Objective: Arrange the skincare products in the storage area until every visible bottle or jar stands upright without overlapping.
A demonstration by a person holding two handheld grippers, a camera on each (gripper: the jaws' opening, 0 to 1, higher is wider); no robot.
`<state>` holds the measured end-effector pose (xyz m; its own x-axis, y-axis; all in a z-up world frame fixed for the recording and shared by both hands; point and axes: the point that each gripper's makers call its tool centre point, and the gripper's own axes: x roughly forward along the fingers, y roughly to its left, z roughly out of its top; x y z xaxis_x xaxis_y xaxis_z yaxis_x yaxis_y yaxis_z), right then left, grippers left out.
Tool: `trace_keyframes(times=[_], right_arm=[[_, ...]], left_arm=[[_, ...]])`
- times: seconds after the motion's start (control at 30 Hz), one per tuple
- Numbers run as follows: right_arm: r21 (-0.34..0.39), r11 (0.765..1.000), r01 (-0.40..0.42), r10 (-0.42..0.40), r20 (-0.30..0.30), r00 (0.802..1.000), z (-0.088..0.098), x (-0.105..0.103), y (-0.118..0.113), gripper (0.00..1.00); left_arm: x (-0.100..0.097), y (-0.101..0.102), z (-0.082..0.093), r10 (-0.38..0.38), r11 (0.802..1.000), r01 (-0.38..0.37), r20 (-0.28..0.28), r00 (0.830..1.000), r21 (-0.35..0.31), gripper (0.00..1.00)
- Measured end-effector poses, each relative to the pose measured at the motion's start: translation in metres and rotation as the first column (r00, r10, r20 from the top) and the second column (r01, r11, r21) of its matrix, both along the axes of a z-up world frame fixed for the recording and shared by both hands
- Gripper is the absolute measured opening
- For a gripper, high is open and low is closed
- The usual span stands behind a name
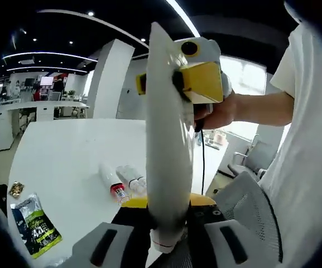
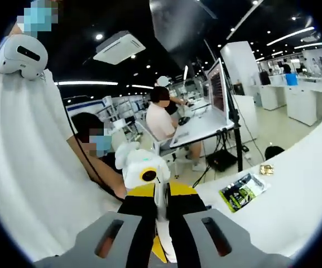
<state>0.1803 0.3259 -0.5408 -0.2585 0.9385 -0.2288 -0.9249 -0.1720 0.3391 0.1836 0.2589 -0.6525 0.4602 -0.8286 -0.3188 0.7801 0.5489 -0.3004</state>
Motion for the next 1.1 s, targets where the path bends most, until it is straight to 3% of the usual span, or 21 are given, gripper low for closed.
trace_keyframes(times=[0.1,0.17,0.33,0.53,0.63,0.77,0.83,0.97,1.03,1.1], right_arm=[[-0.077,0.997,-0.008,0.009,0.014,1.0,-0.009,0.0,-0.004,0.08],[-0.153,0.988,-0.031,0.045,0.094,0.995,-0.016,-0.003,-0.008,0.08],[-0.304,0.95,-0.073,0.138,0.198,0.97,-0.027,-0.006,-0.018,0.09],[-0.474,0.875,-0.102,0.239,0.24,0.941,-0.035,-0.01,-0.029,0.12],[-0.568,0.817,-0.101,0.316,0.295,0.902,-0.046,-0.011,-0.034,0.11],[-0.631,0.768,-0.114,0.361,0.277,0.891,-0.06,-0.014,-0.039,0.1],[-0.641,0.758,-0.117,0.363,0.267,0.893,-0.061,-0.015,-0.041,0.08],[-0.666,0.736,-0.12,0.402,0.288,0.869,-0.063,-0.016,-0.047,0.04],[-0.685,0.719,-0.117,0.439,0.317,0.841,-0.066,-0.012,-0.051,0.03],[-0.693,0.714,-0.101,0.441,0.333,0.834,-0.069,-0.011,-0.052,0.02]], left_arm=[[0.002,0.002,-0.007,0.007,0.999,-0.006,-0.001,1.0,0.039,0.21],[0.001,0.001,-0.01,0.004,0.998,-0.004,0.0,1.0,0.065,0.2],[-0.001,-0.001,-0.017,-0.012,0.993,0.012,-0.001,1.0,0.114,0.19],[-0.003,-0.001,-0.022,-0.02,0.987,0.021,-0.008,1.0,0.157,0.19],[-0.006,-0.003,-0.028,-0.035,0.976,0.034,0.003,0.999,0.214,0.19],[-0.007,-0.004,-0.035,-0.049,0.968,0.048,0.0,0.999,0.246,0.19],[-0.008,-0.003,-0.039,-0.056,0.961,0.054,-0.003,0.998,0.27,0.19],[-0.007,-0.005,-0.041,-0.058,0.952,0.047,0.029,0.998,0.301,0.22],[-0.004,-0.004,-0.044,-0.046,0.941,0.026,0.053,0.997,0.337,0.23],[-0.003,-0.004,-0.047,-0.041,0.941,0.023,0.044,0.998,0.339,0.24]])
